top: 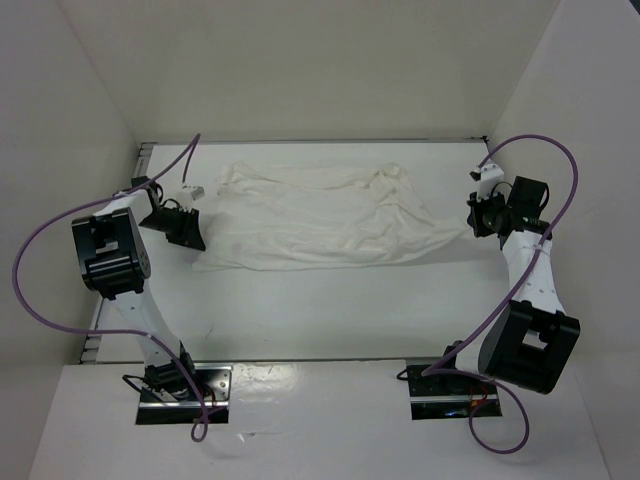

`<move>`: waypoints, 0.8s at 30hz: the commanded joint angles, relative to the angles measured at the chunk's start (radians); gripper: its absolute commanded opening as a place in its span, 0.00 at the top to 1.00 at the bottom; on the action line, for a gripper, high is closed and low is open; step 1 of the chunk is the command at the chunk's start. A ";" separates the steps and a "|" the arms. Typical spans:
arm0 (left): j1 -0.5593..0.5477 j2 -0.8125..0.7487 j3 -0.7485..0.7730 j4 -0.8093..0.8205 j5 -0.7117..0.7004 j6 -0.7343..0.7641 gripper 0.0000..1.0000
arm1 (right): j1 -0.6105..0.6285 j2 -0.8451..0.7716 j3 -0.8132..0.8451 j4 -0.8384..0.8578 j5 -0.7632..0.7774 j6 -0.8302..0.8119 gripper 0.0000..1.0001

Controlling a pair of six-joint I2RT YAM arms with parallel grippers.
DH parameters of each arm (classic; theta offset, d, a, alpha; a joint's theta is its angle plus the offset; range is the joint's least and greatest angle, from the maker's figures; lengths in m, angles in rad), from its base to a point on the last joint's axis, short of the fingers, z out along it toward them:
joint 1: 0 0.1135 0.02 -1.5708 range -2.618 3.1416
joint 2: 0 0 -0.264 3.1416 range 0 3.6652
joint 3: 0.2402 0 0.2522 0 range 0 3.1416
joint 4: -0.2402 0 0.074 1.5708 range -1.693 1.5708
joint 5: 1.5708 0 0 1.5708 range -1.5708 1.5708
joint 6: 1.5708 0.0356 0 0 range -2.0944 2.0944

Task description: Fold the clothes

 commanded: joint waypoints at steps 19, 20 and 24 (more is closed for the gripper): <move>-0.003 -0.126 0.010 -0.047 0.029 0.024 0.98 | -0.009 -0.049 -0.013 0.024 -0.019 -0.002 1.00; -0.003 -0.141 0.010 -0.047 0.040 0.024 1.00 | -0.009 -0.049 -0.013 0.024 -0.019 -0.002 1.00; -0.003 -0.164 0.001 -0.067 0.062 0.024 1.00 | -0.009 -0.058 -0.023 0.024 -0.019 -0.002 1.00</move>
